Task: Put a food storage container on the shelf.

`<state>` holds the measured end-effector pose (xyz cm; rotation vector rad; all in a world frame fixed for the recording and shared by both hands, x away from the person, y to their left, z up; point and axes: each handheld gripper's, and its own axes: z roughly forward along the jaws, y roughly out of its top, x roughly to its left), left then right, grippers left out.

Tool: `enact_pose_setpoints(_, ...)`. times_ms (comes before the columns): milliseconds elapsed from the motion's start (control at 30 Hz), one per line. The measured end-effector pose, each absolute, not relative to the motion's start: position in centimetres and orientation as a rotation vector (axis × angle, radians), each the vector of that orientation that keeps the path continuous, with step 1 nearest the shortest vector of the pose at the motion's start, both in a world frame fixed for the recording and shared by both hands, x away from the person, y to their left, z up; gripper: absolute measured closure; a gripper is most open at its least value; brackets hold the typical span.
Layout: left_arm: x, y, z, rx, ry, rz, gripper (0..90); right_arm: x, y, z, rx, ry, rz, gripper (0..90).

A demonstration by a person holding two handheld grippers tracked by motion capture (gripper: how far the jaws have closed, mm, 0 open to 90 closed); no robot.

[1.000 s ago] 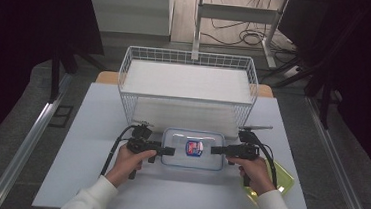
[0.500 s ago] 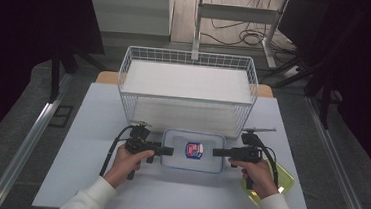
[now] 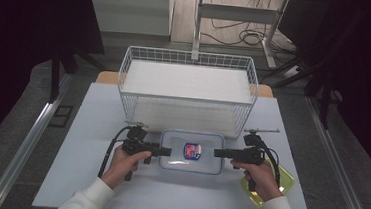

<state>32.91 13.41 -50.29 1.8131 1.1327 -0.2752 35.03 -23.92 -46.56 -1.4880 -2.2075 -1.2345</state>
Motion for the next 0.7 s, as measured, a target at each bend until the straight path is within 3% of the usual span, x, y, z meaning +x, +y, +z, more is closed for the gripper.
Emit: enact_pose_setpoints(700,32.0,13.7,-49.7,1.824,1.117,-0.229,46.4,33.5,-23.7,-45.7,-1.448,-2.276,-1.303,49.9)
